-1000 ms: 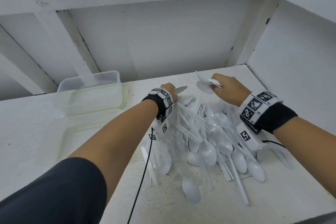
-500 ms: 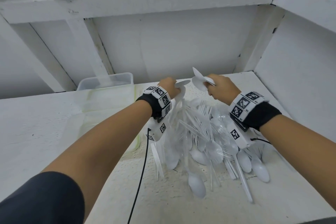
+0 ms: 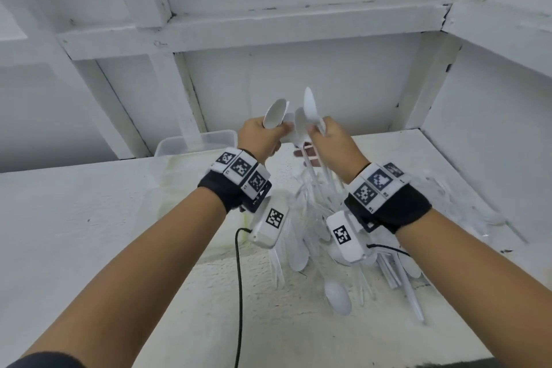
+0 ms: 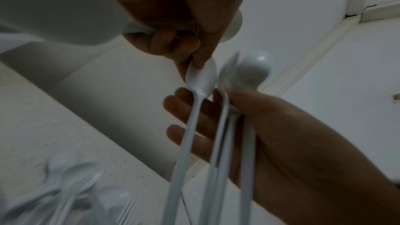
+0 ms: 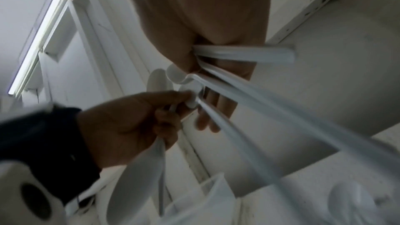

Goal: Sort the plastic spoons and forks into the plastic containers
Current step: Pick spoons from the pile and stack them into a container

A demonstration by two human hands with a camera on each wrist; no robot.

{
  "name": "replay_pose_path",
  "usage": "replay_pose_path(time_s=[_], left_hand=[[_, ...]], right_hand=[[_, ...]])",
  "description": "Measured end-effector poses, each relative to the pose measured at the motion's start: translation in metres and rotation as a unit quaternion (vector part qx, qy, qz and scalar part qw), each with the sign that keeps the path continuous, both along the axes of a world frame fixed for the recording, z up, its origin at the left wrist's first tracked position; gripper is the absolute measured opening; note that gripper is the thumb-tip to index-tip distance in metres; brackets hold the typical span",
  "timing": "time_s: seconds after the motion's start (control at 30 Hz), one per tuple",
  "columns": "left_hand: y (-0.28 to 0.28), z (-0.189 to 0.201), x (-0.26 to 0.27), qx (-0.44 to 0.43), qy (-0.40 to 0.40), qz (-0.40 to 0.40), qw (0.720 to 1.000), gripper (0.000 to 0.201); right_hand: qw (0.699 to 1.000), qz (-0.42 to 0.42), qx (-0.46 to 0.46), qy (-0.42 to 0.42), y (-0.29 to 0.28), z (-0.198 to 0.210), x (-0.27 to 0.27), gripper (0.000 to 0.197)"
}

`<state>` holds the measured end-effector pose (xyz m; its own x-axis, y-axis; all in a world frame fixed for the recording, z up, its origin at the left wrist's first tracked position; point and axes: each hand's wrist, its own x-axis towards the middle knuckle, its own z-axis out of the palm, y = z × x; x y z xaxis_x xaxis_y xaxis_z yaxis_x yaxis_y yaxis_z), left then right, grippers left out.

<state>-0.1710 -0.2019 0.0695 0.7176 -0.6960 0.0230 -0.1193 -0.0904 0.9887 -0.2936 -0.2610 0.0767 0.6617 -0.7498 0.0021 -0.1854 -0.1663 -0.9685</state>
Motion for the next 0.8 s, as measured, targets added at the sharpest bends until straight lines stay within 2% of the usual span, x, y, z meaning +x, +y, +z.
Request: replay_pose_path(time_s=[0.17, 0.33, 0.5, 0.67, 0.73, 0.8], left_hand=[[0.034, -0.016, -0.008, -0.009, 0.095, -0.02, 0.995, 0.019], [0.055, -0.025, -0.007, 0.015, 0.137, -0.052, 0.989, 0.018], [0.07, -0.028, -0.003, -0.024, 0.191, -0.068, 0.979, 0.016], [0.074, -0.027, 0.01, -0.114, 0.243, 0.04, 0.962, 0.014], [0.074, -0.027, 0.017, -0.14, 0.259, 0.079, 0.953, 0.026], [0.075, -0.027, 0.02, -0.152, 0.261, 0.108, 0.947, 0.028]], right_hand=[[0.999, -0.029, 0.002, 0.031, 0.029, -0.027, 0.008, 0.02], [0.998, -0.039, 0.016, 0.047, 0.04, -0.043, 0.012, 0.023], [0.998, -0.034, 0.02, 0.047, 0.044, -0.044, 0.009, 0.024], [0.998, 0.012, 0.049, 0.021, 0.051, -0.037, -0.002, 0.025], [0.998, 0.042, 0.046, 0.027, 0.057, -0.038, -0.005, 0.026], [0.996, 0.066, 0.042, 0.033, 0.064, -0.041, -0.006, 0.022]])
